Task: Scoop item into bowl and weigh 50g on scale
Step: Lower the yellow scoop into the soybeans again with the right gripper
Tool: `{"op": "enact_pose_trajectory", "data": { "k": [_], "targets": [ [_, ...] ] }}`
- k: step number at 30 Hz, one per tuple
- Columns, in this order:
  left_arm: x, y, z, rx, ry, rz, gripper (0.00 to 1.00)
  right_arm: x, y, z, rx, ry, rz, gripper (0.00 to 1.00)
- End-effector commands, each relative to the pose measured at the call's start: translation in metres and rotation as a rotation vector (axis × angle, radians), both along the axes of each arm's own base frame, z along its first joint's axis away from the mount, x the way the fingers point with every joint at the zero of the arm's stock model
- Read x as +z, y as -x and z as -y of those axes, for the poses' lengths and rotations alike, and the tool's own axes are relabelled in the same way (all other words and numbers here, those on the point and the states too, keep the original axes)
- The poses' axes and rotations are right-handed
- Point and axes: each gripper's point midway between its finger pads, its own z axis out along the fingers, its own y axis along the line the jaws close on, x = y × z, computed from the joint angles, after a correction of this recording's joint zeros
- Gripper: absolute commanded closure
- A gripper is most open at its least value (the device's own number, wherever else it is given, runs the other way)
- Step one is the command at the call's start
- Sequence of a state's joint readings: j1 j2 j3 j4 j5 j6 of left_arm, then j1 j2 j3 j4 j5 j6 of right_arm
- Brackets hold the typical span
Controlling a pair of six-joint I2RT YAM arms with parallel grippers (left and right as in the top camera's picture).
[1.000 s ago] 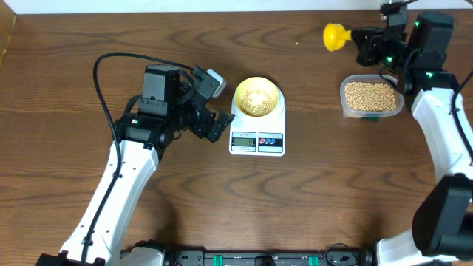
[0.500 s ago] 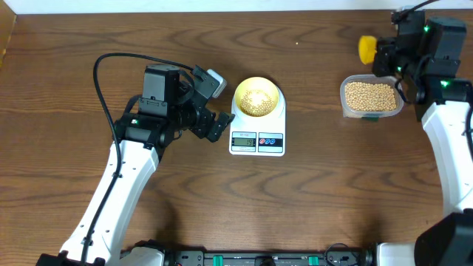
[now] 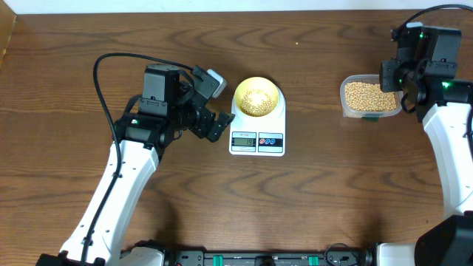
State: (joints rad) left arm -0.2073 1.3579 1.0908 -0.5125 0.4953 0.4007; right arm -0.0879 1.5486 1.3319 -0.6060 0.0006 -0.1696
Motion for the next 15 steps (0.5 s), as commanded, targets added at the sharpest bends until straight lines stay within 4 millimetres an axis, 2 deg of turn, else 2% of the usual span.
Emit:
{"op": "enact_pose_trajectory", "data": {
  "k": [1,10,15],
  "targets": [
    [0.008,0.001,0.002,-0.019,0.003,0.029,0.02,0.002,0.007,0.005,-0.007,0.024,-0.015,0.99],
    [0.008,0.001,0.002,-0.020,0.003,0.029,0.02,-0.006,0.015,0.004,-0.015,0.010,-0.061,0.99],
    [0.008,0.001,0.002,-0.020,0.003,0.029,0.02,-0.019,0.022,0.003,-0.012,0.004,-0.115,0.99]
  ]
}}
